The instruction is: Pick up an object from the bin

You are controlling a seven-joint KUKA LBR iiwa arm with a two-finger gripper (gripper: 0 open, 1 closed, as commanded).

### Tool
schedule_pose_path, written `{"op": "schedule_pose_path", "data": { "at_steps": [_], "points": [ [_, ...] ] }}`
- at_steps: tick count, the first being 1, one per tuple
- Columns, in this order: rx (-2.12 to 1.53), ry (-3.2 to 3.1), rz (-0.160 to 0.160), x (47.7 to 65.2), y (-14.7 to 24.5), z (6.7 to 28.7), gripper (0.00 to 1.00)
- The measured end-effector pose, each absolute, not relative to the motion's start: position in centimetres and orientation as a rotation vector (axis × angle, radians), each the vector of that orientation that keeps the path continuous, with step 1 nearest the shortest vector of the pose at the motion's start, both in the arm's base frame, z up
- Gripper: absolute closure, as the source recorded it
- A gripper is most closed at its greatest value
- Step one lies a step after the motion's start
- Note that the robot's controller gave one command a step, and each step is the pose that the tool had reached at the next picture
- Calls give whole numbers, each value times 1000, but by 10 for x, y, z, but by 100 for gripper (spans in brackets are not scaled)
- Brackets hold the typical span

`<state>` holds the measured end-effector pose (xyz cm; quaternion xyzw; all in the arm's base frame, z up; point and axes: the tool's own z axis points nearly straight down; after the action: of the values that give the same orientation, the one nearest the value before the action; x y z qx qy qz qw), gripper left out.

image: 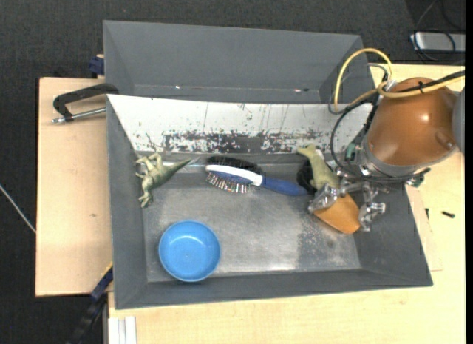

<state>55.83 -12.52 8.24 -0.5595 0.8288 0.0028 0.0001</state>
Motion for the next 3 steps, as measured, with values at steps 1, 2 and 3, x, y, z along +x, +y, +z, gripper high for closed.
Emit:
{"op": "schedule_pose_path", "data": {
  "at_steps": [1, 2, 3],
  "points": [
    [-1756, 2599, 4, 559, -126, 83, 100],
    [-1731, 2613, -4, 547, -114, 117, 100],
    [-1637, 2669, -12, 549, -122, 189, 100]
  ]
}}
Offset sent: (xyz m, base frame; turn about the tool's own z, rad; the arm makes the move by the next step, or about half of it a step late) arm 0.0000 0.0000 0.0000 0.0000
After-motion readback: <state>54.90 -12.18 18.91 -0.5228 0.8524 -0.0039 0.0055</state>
